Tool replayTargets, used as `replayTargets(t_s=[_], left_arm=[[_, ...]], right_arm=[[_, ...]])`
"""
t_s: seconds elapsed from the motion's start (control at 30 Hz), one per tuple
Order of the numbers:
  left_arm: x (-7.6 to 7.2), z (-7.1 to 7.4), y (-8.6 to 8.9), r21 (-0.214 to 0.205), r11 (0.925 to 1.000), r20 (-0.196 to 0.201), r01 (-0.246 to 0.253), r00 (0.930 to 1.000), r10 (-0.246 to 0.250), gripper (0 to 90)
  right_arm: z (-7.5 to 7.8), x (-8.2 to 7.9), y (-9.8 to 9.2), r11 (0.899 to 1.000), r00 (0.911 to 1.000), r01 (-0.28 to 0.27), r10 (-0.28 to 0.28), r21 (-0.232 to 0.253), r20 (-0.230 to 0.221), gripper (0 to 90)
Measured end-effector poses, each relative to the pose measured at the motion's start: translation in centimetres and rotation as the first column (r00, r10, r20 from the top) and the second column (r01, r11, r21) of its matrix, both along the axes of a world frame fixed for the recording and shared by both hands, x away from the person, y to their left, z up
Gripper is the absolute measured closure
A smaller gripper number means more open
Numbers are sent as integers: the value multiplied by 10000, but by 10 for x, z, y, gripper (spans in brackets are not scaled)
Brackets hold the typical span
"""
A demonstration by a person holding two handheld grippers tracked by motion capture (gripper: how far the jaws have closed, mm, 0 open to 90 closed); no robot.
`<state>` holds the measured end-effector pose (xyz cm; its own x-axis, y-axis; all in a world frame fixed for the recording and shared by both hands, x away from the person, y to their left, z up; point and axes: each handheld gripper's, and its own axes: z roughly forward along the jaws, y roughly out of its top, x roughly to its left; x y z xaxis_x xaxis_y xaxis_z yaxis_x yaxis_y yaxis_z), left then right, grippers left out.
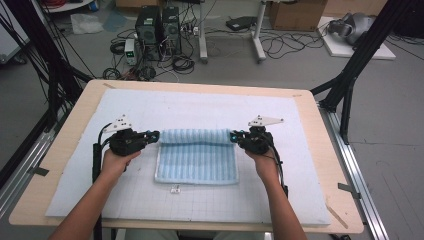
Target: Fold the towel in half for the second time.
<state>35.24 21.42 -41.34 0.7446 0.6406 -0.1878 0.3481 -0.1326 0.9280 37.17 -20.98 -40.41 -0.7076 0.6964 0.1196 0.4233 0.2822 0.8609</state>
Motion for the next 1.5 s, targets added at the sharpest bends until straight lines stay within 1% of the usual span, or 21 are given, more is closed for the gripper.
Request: replayTargets(t_s=[0.03,0.07,0.1,0.13,0.23,0.37,0.43,0.47,0.63,0.67,0.73,0.9,1.03,1.1,1.2,1.23,1.27,1.33,1.37,1.4,1.5], left_arm=[[-4,-1,1,-25,10000,35,48,10000,-48,863],[-8,-2,1,-36,9999,74,108,9999,-108,863],[-12,-3,1,62,9998,91,169,9998,-170,863],[-16,-5,1,32,9997,132,235,9996,-235,863],[-26,-10,2,-10,9993,99,371,9993,-371,863],[-37,-15,3,-68,9984,138,560,9983,-559,862],[-42,-16,3,-14,9978,157,668,9976,-667,861],[-44,-16,3,1,9971,164,767,9969,-767,861],[-53,-17,4,175,9956,158,916,9956,-919,861],[-55,-18,4,227,9951,158,961,9952,-964,860],[-58,-20,4,301,9944,114,1014,9947,-1018,859],[-67,-23,4,475,9921,89,1157,9932,-1162,858],[-74,-26,3,643,9869,-27,1479,9890,-1481,857],[-76,-28,4,767,9858,-87,1495,9888,-1493,853],[-77,-29,6,715,9877,-234,1392,9902,-1379,833],[-76,-29,8,547,9893,-343,1353,9904,-1336,806],[-76,-27,10,386,9912,-419,1269,9912,-1253,755],[-75,-23,13,127,9956,-341,930,9951,-925,656],[-74,-20,14,21,9971,-257,758,9968,-757,625],[-73,-17,15,-55,9980,-180,622,9979,-623,606],[-66,-11,13,-166,9990,-17,403,9992,-403,590]], right_arm=[[0,-4,0,10000,10000,-20,20,51,-21,809],[0,-7,0,10000,10000,-73,74,-15,52,809],[0,-11,-1,10000,9999,-94,94,18,96,810],[0,-15,-1,9999,9999,-130,130,17,101,810],[-3,-26,-3,9998,9996,-210,209,38,172,809],[-8,-39,-5,9995,9994,-323,324,-52,152,809],[-11,-44,-6,9991,9991,-401,402,-115,109,809],[-12,-46,-6,9991,9991,-416,416,-124,39,809],[-16,-57,-8,9983,9982,-574,574,-31,156,807],[-17,-61,-9,9983,9983,-584,584,-20,65,806],[-20,-64,-11,9980,9980,-623,624,-80,134,804],[-27,-75,-13,9977,9980,-636,636,-241,6,807],[-29,-82,-14,9964,9972,-748,750,-396,40,825],[-29,-84,-14,9959,9970,-771,775,-474,67,828],[-31,-87,-13,9944,9965,-836,837,-652,-11,821],[-31,-88,-13,9939,9965,-842,840,-715,-54,813],[-31,-89,-13,9935,9962,-867,865,-741,-62,797],[-29,-91,-15,9934,9960,-891,896,-726,34,738],[-27,-91,-17,9936,9954,-949,955,-612,82,707],[-23,-92,-19,9950,9956,-923,929,-380,137,679],[-11,-91,-23,9972,9959,-736,728,122,538,631]])
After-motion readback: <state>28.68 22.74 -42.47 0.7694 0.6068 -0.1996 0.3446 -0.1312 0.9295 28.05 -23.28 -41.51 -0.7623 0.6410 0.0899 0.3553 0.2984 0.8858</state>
